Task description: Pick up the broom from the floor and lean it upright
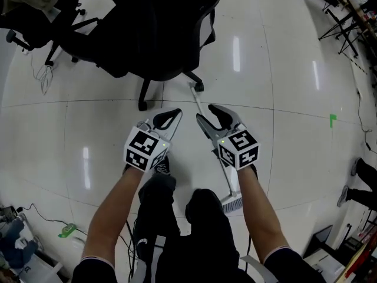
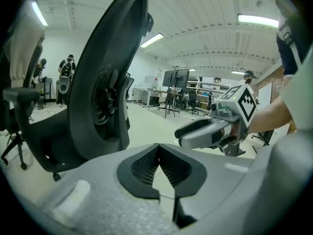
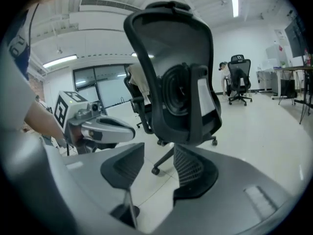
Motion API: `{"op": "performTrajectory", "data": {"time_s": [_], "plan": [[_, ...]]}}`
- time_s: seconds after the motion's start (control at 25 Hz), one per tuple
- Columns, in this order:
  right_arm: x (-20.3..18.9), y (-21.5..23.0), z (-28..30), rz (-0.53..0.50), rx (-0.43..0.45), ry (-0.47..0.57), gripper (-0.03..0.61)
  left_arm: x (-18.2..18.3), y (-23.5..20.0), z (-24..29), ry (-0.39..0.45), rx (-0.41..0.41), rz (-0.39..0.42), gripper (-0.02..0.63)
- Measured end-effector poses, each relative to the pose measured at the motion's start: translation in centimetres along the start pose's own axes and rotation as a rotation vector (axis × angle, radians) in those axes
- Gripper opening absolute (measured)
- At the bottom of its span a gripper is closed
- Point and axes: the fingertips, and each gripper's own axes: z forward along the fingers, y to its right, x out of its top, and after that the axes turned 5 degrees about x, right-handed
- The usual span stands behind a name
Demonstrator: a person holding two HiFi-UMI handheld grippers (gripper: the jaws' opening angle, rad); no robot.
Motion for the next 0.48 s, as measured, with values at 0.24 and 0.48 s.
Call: {"op": "performTrajectory", "data": {"time_s": [0.24,0.48], "plan": [[-11.4,6.9,8.9,0.019,-0.073,-0.078,0.175,-11.1,-5.5,7.8,-0.04,-0.025,-0.062,0.0],[-19.9,12.8,15.7,0.017,-0.108,-0.11,0.175,-19.7,-8.8,14.0,-0.045,-0.027,-0.062,0.0]]}}
